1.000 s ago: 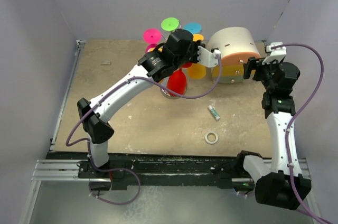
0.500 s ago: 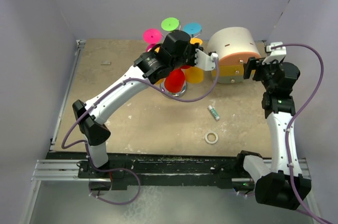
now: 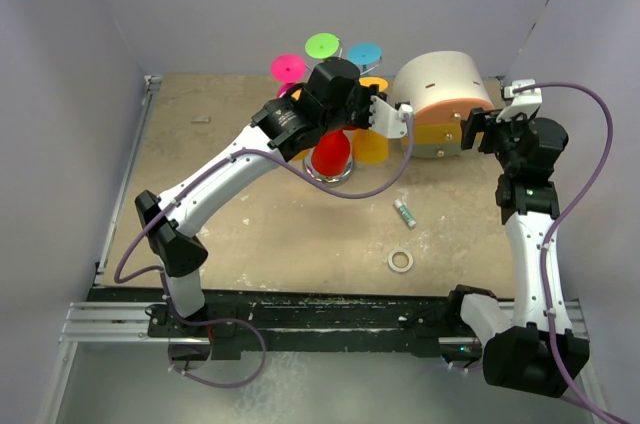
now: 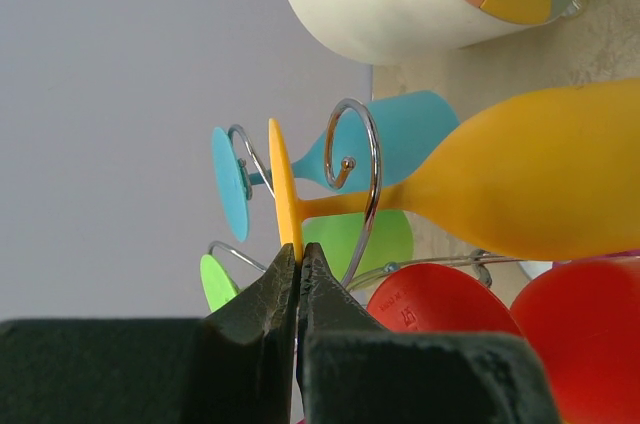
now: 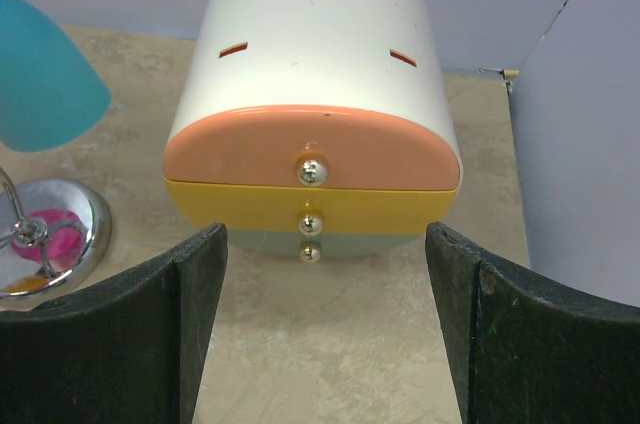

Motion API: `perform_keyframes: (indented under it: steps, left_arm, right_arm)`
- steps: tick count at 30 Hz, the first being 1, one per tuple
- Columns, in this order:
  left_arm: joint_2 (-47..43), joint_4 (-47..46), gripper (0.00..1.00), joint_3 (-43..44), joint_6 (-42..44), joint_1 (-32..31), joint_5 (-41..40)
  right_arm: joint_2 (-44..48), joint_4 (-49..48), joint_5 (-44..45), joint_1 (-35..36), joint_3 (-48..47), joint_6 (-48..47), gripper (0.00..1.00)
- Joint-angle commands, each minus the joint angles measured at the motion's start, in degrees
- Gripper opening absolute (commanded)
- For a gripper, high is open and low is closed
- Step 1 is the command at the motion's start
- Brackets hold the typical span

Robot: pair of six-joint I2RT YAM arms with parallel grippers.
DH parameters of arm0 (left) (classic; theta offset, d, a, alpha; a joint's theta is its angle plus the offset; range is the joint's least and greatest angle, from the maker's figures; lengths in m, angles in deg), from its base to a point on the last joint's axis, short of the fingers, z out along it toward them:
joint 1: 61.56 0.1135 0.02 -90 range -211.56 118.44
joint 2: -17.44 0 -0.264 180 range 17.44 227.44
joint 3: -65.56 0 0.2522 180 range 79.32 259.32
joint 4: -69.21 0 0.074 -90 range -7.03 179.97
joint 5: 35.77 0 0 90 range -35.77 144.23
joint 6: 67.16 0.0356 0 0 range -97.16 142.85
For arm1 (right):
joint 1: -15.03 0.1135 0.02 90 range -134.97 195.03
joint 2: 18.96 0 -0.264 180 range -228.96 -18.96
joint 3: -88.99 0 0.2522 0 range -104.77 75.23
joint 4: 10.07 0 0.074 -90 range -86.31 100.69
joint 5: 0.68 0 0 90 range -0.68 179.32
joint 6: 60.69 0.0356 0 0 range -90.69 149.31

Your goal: Place the wine glass upside down on the wine glass rack

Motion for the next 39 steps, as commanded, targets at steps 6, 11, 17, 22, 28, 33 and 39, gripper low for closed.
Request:
perform_keyframes:
  steps: [6, 11, 17, 22, 28, 33, 39]
  left_arm:
    - [-3.37, -0.37, 0.00, 0.92, -0.05, -0.61, 2.70]
    - [-2.81, -0.46, 0.00, 1.50, -0.16, -0.69, 2.86]
    - [-2.00, -0.52, 0.00, 2.70, -0.72, -0.78, 3.07]
    - [-1.49, -0.89, 0.00, 2.99, -1.21, -0.87, 3.23]
    - [-0.67, -1.19, 0.00, 3.13, -1.48, -1.18, 3.34]
    - [-0.08, -1.60, 0.00, 3.88, -1.57, -1.51, 3.02]
    - [0.51, -1.43, 0.00, 4.31, -1.22, -1.82, 2.98]
  right_arm:
    - [0.88, -2.49, -1.21, -0.42, 0.07, -0.36, 0.82]
    - [0.83, -2.49, -1.21, -0.39, 0.07, -0.36, 0.82]
    - [0.79, -2.53, -1.21, -0.38, 0.03, -0.34, 0.82]
    - [0.70, -2.53, -1.30, -0.36, -0.02, -0.36, 0.82]
    - [0.70, -2.41, -1.30, -0.42, -0.02, -0.37, 0.82]
    - [0.78, -2.40, -1.36, -0.41, -0.06, -0.29, 0.82]
    - [0.79, -2.40, -1.38, -0.38, -0.06, -0.38, 0.82]
